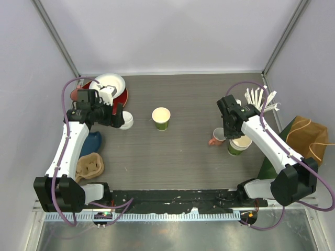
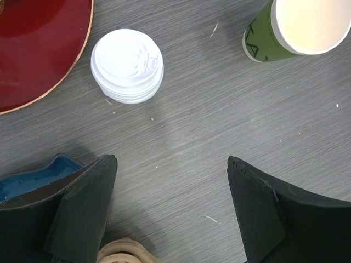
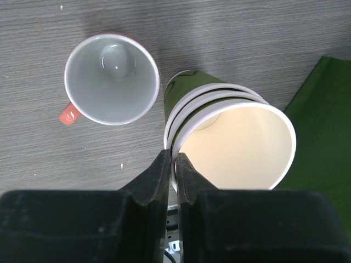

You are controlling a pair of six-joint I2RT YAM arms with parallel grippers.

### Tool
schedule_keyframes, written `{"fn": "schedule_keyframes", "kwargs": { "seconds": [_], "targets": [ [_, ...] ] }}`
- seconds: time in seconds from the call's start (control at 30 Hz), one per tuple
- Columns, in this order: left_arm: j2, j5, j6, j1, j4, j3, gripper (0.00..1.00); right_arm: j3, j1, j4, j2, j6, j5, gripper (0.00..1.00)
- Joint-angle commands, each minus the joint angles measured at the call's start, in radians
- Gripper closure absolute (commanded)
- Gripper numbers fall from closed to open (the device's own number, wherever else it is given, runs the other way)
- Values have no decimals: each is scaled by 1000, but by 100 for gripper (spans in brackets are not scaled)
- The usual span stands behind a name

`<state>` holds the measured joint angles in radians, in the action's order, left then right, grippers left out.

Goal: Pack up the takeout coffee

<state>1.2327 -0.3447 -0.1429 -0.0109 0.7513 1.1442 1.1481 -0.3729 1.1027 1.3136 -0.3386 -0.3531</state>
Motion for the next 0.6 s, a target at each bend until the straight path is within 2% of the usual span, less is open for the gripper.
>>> {"fn": "schedule_keyframes", "kwargs": {
  "seconds": [0.0,0.07,0.4,0.57],
  "targets": [
    [-21,-25,-17,6,-32,0,14,27,2,-3,-20,-2,-6,90],
    [-22,-25,-17,8,-33,2,14,36,2,3,-24,-2,-10,99],
    [-18,-31,-17,6,-30,3,14,142,2,92,-25,-2,-101,99],
    [-21,-33,-15,6,-29,5,14,131,2,68,-2,29,-34,99]
  ]
}}
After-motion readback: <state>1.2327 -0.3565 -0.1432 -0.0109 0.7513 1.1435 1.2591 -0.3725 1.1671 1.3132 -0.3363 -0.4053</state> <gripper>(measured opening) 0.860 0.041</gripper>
